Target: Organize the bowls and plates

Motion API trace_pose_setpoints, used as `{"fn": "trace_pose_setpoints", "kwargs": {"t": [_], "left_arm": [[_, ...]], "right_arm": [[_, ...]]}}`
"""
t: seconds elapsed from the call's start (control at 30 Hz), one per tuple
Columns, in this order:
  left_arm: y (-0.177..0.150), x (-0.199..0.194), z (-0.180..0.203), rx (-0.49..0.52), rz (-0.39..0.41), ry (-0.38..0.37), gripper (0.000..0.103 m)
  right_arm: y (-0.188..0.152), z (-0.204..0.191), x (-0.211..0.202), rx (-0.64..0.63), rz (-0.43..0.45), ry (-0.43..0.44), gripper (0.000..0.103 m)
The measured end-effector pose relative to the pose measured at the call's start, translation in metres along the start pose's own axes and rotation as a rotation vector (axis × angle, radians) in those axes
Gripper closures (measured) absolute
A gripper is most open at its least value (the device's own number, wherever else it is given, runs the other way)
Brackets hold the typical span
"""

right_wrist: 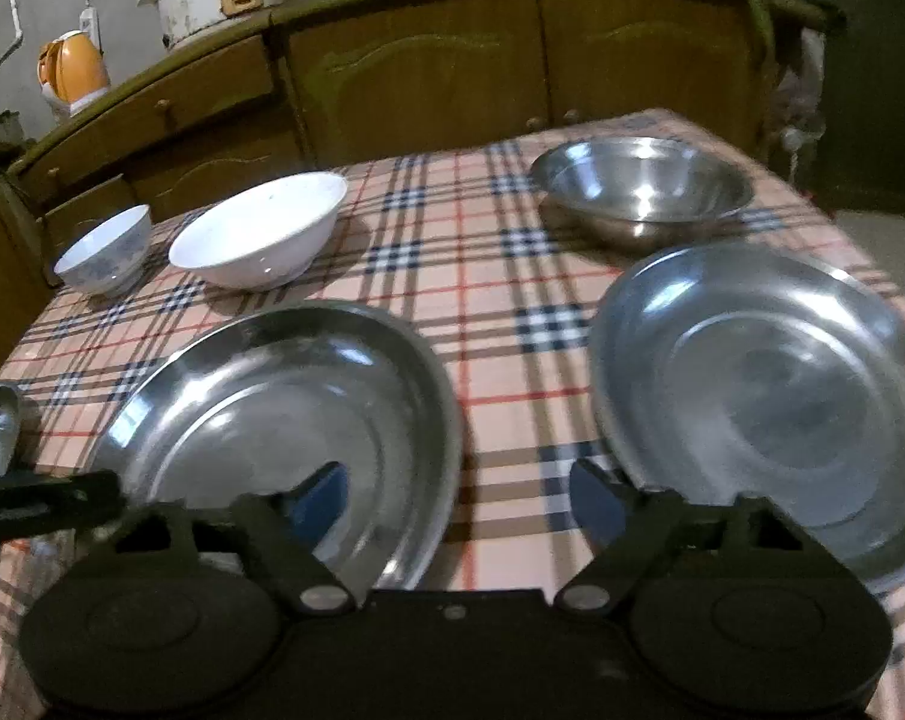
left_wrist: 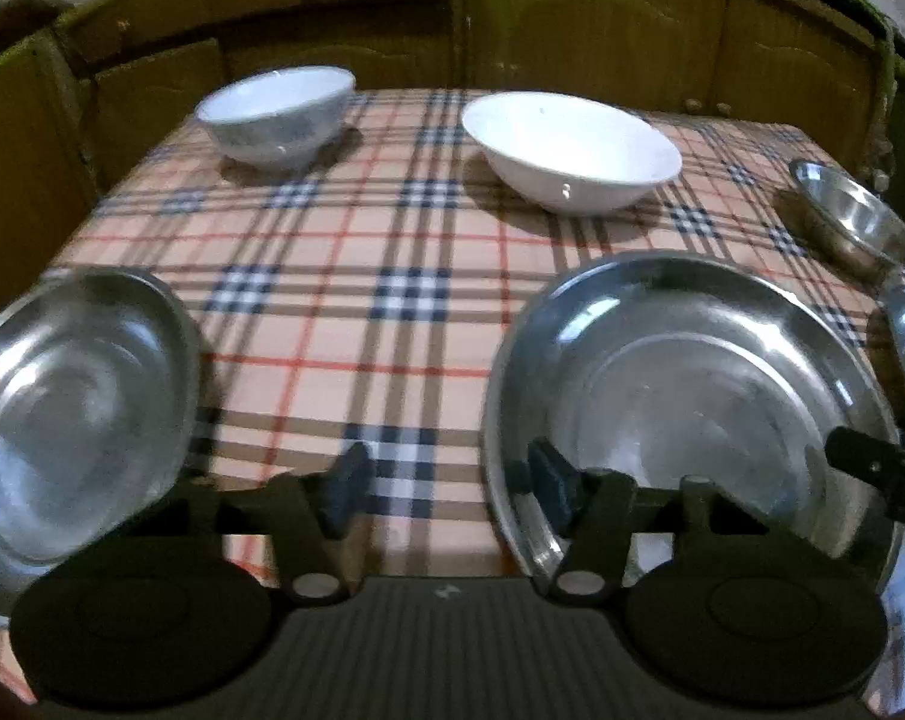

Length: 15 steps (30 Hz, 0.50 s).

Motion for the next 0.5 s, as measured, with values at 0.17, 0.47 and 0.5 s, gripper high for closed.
{"fn": "trace_pose_setpoints", "kwargs": {"t": [0.17, 0.47, 0.5], "left_arm": [[0.002, -0.003, 0.011, 0.014, 0.015, -0.046, 0.081], [0.006, -0.014, 0.006, 0.010, 0.055, -0.039, 0.084], [0.006, -0.018, 0.005, 0.009, 0.063, -0.038, 0.084]], "right_arm": [[0.001, -0.009, 0.006, -0.011, -0.005, 0.031, 0.069], [0.004, -0.014, -0.008, -0.004, 0.019, 0.040, 0.078], [0.004, -0.016, -0.012, -0.012, 0.029, 0.041, 0.078]]}}
Point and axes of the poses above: each gripper's, at about its wrist camera, not at the fingertips, and x roughly the way its jaws point, z to its right, y to its top, the point moved 4 cm from there along x, roughly the way its jaws point, and after that the axes turned 6 degrees about y, right-handed, at the moved point
